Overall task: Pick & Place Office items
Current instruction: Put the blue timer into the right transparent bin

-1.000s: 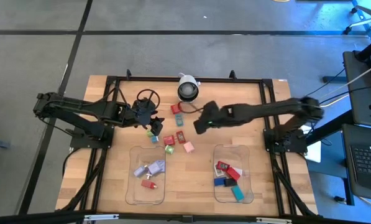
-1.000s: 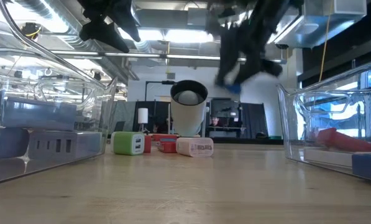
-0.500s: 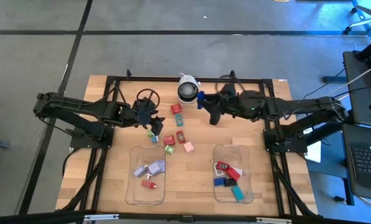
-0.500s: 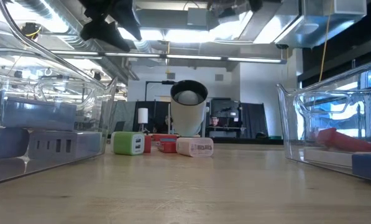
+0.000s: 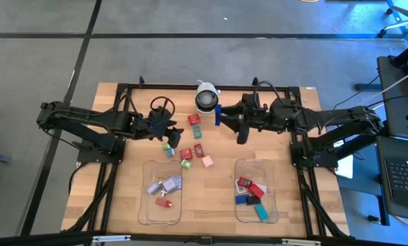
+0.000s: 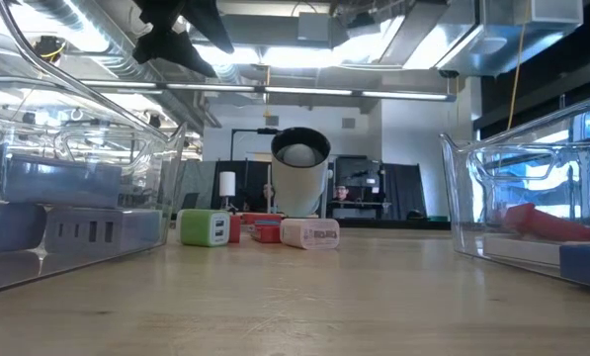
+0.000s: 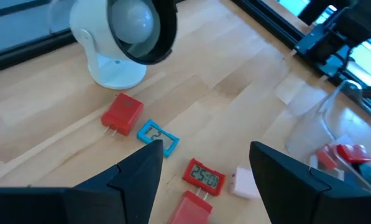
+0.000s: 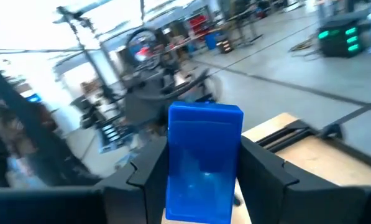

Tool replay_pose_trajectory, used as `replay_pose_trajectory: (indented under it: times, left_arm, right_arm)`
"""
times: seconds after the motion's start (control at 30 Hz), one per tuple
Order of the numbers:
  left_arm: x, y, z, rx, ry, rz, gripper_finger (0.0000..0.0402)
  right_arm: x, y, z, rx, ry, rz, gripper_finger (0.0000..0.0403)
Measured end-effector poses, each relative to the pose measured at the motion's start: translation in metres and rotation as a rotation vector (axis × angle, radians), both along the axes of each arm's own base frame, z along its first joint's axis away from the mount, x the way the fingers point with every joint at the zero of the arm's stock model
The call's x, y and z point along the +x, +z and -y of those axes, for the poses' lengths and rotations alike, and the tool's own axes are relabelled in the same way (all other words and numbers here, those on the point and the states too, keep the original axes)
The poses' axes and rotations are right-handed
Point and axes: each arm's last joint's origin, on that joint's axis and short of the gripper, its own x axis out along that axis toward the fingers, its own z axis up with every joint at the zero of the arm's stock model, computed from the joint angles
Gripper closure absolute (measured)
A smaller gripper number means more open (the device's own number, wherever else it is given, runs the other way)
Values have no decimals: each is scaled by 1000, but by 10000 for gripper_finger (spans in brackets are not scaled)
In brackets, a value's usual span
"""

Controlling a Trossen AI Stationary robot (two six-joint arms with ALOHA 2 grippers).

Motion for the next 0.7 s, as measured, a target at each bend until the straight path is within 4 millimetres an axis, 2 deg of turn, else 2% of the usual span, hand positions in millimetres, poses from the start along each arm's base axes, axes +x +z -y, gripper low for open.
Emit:
replay_pose_trajectory:
  times: [0.23, 0.4, 0.7]
  left_arm:
    - [1, 0, 1, -37, -43, -2, 164]
    - [1, 0, 2, -43, -49, -3, 164]
    - [1, 0, 2, -62, -39, 6, 164]
  right_arm:
    - [-1, 0, -16, 73, 273, -2, 241]
    - [-4, -5, -29, 84, 459, -63, 241]
    - [-12, -25, -45, 190, 590, -296, 240]
